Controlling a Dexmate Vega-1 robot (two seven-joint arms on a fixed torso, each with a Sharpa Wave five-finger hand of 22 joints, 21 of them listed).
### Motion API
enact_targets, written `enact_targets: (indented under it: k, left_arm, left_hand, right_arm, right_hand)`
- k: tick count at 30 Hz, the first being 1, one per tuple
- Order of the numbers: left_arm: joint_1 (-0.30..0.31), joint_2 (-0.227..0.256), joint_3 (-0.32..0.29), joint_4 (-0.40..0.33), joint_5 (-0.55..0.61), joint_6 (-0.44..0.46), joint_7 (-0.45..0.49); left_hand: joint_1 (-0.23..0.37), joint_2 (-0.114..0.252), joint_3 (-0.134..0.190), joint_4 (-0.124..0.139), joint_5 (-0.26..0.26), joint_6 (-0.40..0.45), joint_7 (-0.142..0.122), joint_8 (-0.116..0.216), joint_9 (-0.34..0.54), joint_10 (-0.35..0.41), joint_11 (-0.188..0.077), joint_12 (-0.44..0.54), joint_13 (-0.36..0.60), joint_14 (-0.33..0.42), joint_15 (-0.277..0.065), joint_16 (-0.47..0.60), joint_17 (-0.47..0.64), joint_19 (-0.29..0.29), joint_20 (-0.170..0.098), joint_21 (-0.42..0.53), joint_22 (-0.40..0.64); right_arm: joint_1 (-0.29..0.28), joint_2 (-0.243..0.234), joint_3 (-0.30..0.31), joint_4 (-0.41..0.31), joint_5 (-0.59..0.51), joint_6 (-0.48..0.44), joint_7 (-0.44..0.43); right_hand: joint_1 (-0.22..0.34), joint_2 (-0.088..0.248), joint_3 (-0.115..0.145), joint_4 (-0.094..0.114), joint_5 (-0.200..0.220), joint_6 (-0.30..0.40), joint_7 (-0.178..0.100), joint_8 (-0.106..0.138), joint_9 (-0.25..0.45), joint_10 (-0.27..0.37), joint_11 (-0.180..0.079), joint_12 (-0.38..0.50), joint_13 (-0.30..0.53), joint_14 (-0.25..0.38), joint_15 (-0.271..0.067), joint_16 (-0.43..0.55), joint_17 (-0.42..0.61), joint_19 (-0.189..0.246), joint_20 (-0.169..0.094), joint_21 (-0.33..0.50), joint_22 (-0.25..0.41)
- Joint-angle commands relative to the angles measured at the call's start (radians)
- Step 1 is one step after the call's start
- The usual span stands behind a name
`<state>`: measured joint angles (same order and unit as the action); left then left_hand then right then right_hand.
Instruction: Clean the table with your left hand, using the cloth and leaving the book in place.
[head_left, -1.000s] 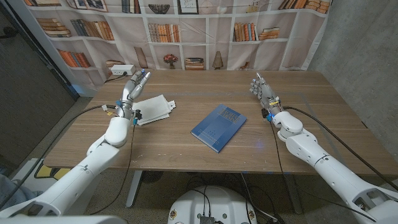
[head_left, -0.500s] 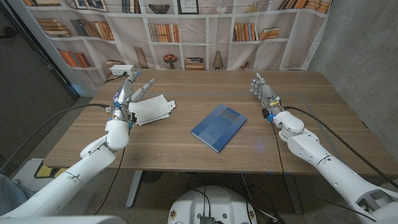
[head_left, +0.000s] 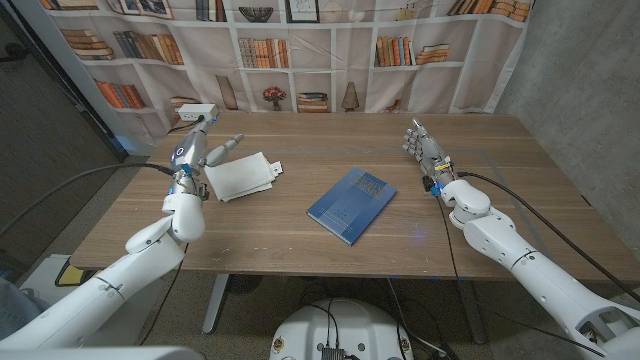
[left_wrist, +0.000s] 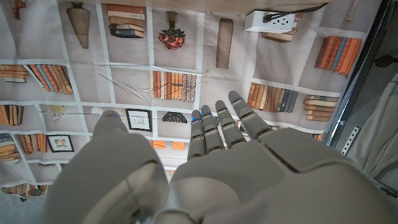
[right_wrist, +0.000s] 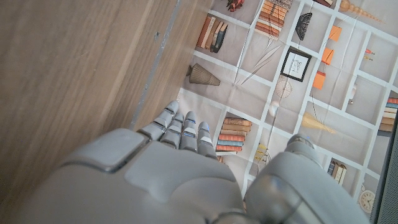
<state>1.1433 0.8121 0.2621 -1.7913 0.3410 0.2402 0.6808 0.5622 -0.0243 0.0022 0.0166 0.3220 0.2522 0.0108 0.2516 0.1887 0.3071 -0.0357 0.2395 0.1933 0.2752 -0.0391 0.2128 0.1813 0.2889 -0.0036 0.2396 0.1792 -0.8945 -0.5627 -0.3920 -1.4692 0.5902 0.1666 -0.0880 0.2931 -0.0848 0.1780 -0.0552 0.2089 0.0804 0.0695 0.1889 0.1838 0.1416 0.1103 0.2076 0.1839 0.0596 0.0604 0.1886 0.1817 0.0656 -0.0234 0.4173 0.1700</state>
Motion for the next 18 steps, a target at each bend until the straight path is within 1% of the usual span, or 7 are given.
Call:
enact_targets:
  k: [1, 9, 11, 13, 18]
  left_arm:
    - [-0.005, 0.036, 0.028, -0.044, 0.027, 0.089, -0.007]
    - [-0.023, 0.043, 0.054, -0.071, 0.055, 0.165, -0.022]
    - [-0.027, 0.042, 0.060, -0.075, 0.059, 0.183, -0.025]
    - [-0.031, 0.043, 0.066, -0.079, 0.066, 0.202, -0.028]
    - [-0.038, 0.060, 0.077, -0.099, 0.075, 0.249, -0.055]
  left_hand:
    - [0.013, 0.001, 0.001, -0.005, 0.006, 0.009, -0.004, 0.001, 0.002, 0.006, -0.005, -0.001, 0.001, 0.007, -0.007, 0.000, 0.004, -0.003, -0.007, -0.002, 0.004]
    - [0.020, 0.004, 0.003, -0.008, 0.007, 0.013, -0.006, 0.000, 0.002, 0.010, -0.006, -0.001, 0.001, 0.010, -0.008, -0.001, 0.004, -0.003, -0.009, -0.004, 0.004]
    - [0.026, 0.006, 0.005, -0.010, 0.008, 0.015, -0.006, 0.000, 0.002, 0.015, -0.010, -0.001, 0.001, 0.013, -0.010, -0.001, 0.004, -0.009, -0.012, -0.007, 0.005]
    - [0.029, 0.008, 0.006, -0.012, 0.008, 0.018, -0.008, 0.000, 0.002, 0.017, -0.010, -0.001, 0.001, 0.014, -0.012, -0.002, 0.004, -0.017, -0.014, -0.011, 0.005]
    - [0.038, 0.013, 0.009, -0.015, 0.009, 0.026, -0.011, 0.000, 0.002, 0.021, -0.012, -0.002, 0.001, 0.020, -0.016, -0.002, 0.004, -0.013, -0.016, -0.010, 0.005]
  right_arm:
    - [0.007, 0.001, -0.001, 0.015, 0.005, -0.002, 0.010]
    - [0.015, 0.007, 0.003, 0.040, 0.015, 0.008, 0.022]
    - [0.017, 0.007, 0.002, 0.046, 0.016, 0.007, 0.026]
    - [0.017, 0.010, 0.004, 0.047, 0.018, -0.003, 0.013]
    - [0.018, 0.013, 0.008, 0.059, 0.014, 0.010, 0.006]
  right_hand:
    - [0.006, 0.004, 0.002, -0.008, 0.005, 0.004, -0.006, 0.004, 0.004, 0.009, 0.000, 0.007, 0.003, 0.006, 0.000, 0.007, 0.000, 0.011, 0.001, -0.005, 0.006]
    - [0.008, 0.006, 0.001, -0.009, 0.005, 0.004, -0.007, 0.004, 0.004, 0.013, 0.003, 0.008, 0.003, 0.007, 0.001, 0.006, 0.000, 0.014, 0.002, -0.009, 0.006]
    - [0.008, 0.007, 0.001, -0.009, 0.005, 0.004, -0.008, 0.004, 0.004, 0.011, 0.000, 0.008, 0.003, 0.009, 0.001, 0.007, 0.000, 0.014, 0.002, -0.010, 0.006]
    - [0.008, 0.007, 0.001, -0.009, 0.005, 0.004, -0.008, 0.004, 0.004, 0.011, 0.000, 0.008, 0.003, 0.010, 0.002, 0.007, 0.000, 0.015, 0.002, -0.010, 0.006]
    - [0.010, 0.012, 0.003, -0.010, 0.005, 0.005, -0.007, 0.005, 0.004, 0.014, 0.003, 0.009, 0.003, 0.011, 0.002, 0.007, 0.000, 0.018, 0.002, -0.012, 0.006]
